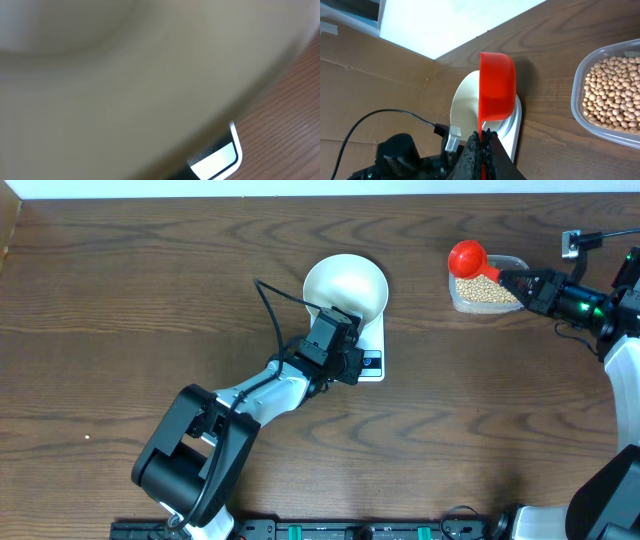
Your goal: Scoop item into bowl and weigh 50g on scale
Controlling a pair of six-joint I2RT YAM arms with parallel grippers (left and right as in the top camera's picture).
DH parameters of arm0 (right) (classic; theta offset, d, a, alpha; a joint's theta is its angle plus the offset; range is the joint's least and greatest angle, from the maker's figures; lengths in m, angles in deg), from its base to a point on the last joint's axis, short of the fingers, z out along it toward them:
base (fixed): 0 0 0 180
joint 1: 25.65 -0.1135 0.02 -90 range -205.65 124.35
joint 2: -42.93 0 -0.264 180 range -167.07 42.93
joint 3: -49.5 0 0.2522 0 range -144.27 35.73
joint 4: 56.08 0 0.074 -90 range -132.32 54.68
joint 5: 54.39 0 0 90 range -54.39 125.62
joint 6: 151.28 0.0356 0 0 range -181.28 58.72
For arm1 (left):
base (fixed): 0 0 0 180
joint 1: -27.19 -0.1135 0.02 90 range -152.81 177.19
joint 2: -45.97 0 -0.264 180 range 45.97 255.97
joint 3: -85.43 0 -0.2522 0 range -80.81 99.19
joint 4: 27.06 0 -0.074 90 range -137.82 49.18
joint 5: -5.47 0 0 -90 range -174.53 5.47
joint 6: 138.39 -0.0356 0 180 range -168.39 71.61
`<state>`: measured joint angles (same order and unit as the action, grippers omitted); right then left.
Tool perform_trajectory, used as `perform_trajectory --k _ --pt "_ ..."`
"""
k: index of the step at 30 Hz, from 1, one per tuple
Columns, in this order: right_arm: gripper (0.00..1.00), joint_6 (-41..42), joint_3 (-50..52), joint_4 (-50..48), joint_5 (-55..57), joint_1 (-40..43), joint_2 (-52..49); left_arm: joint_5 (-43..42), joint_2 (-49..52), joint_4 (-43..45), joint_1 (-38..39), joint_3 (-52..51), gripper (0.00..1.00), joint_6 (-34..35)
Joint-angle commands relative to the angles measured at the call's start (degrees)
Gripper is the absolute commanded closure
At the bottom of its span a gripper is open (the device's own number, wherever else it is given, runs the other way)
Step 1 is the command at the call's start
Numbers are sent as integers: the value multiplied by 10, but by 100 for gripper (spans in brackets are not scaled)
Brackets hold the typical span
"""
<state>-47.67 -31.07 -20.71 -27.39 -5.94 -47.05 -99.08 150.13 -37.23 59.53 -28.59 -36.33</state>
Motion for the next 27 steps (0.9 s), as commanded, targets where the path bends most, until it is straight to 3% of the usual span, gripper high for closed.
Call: perform_trajectory --k 1,10,20,27 --pt "99 -4 -10 0 -3 1 6 0 29 -17 -8 -3 93 2" --pt "99 -6 -10 0 -3 1 6 11 29 -61 -8 -3 93 0" --pt "99 -6 -10 0 -4 1 6 89 29 -60 -8 -3 93 0" --pt "99 -6 -10 0 -3 1 6 92 29 -64 -8 -3 93 0"
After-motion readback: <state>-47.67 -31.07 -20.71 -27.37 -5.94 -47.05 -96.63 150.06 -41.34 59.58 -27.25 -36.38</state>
